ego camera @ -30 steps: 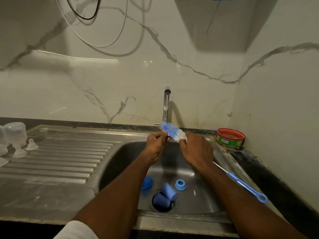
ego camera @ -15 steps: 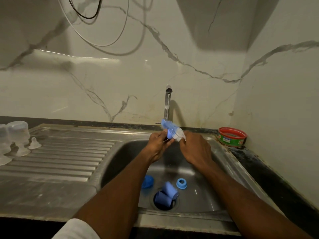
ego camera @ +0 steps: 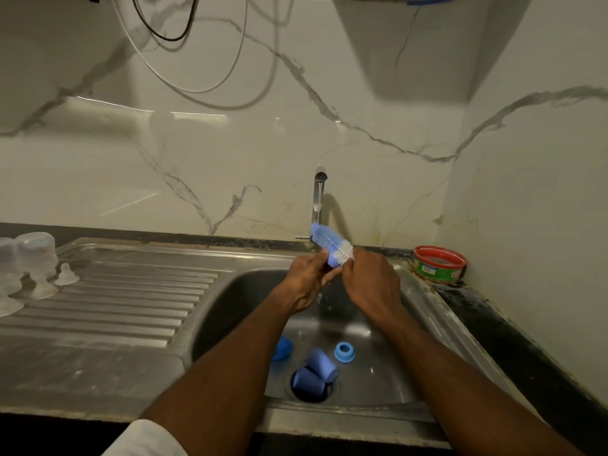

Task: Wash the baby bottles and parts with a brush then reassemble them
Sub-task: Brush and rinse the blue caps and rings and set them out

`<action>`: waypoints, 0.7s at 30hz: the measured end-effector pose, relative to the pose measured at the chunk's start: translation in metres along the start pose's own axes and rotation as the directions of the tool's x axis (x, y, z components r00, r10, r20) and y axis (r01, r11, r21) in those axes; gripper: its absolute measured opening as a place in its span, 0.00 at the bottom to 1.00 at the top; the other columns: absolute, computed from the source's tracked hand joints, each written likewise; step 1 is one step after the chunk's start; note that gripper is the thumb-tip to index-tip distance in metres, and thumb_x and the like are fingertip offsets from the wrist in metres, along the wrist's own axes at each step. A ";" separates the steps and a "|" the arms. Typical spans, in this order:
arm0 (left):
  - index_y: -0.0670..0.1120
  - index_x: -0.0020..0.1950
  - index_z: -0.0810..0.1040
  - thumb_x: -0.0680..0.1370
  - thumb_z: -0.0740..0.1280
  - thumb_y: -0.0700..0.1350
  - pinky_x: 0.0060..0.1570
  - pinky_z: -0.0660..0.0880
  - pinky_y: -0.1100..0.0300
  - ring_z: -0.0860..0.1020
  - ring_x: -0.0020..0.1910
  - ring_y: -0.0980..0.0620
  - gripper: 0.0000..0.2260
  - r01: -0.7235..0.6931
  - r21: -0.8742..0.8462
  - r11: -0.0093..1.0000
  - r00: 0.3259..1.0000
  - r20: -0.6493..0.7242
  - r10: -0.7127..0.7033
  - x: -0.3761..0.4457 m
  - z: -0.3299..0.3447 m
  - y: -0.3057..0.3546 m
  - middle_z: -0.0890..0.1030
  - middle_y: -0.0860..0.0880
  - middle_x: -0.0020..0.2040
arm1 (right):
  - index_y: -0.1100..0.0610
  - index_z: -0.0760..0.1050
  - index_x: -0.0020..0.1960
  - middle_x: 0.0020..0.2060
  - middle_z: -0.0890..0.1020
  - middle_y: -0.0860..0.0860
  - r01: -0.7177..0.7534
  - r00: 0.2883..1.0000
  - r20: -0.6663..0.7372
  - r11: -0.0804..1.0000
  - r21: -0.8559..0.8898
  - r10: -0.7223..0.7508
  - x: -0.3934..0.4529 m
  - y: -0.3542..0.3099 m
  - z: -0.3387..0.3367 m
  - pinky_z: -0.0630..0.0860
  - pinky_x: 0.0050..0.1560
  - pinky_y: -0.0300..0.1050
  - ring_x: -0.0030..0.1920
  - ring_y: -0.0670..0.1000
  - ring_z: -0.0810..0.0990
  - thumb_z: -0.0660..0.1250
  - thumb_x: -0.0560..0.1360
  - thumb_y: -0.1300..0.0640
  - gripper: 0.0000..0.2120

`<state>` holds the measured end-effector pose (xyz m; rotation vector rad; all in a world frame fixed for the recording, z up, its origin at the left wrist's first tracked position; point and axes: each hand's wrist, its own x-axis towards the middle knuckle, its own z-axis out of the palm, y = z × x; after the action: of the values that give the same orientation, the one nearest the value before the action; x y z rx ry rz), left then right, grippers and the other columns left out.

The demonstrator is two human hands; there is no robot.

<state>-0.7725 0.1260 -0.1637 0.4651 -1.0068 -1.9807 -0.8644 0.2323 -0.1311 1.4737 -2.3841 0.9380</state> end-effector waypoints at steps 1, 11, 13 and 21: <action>0.33 0.60 0.79 0.83 0.65 0.39 0.51 0.83 0.55 0.85 0.53 0.42 0.11 -0.020 0.009 1.000 1.000 0.001 0.020 0.001 0.000 0.001 0.84 0.35 0.55 | 0.55 0.76 0.65 0.57 0.82 0.55 -0.031 1.000 0.003 0.999 -0.012 0.031 0.001 0.002 -0.001 0.69 0.45 0.44 0.54 0.56 0.81 0.63 0.81 0.47 0.17; 0.34 0.61 0.79 0.82 0.66 0.39 0.50 0.83 0.55 0.84 0.57 0.41 0.11 0.038 -0.026 0.999 0.989 -0.145 -0.042 0.006 0.000 -0.006 0.84 0.35 0.57 | 0.55 0.76 0.64 0.54 0.82 0.55 0.050 0.998 0.049 0.999 -0.004 -0.050 -0.005 -0.005 0.004 0.69 0.43 0.44 0.45 0.53 0.77 0.62 0.82 0.49 0.15; 0.34 0.62 0.79 0.83 0.65 0.40 0.52 0.83 0.54 0.83 0.57 0.41 0.12 0.032 -0.038 0.999 0.994 -0.102 -0.035 0.005 0.003 -0.004 0.83 0.35 0.58 | 0.56 0.76 0.64 0.56 0.82 0.55 -0.027 0.999 0.045 1.000 -0.014 0.027 0.002 -0.006 0.001 0.69 0.44 0.44 0.49 0.55 0.79 0.63 0.82 0.49 0.15; 0.33 0.60 0.78 0.83 0.65 0.41 0.37 0.84 0.58 0.83 0.50 0.41 0.12 -0.031 -0.089 0.995 0.952 -0.306 0.002 0.011 -0.011 -0.001 0.81 0.33 0.58 | 0.56 0.77 0.64 0.53 0.82 0.54 -0.074 0.988 0.138 0.997 0.022 0.070 -0.003 0.008 0.010 0.71 0.46 0.43 0.47 0.51 0.78 0.65 0.81 0.48 0.16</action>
<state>-0.7722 0.1117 -0.1707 0.6846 -0.7182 -1.8598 -0.8680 0.2304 -0.1435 1.5173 -2.5474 0.9166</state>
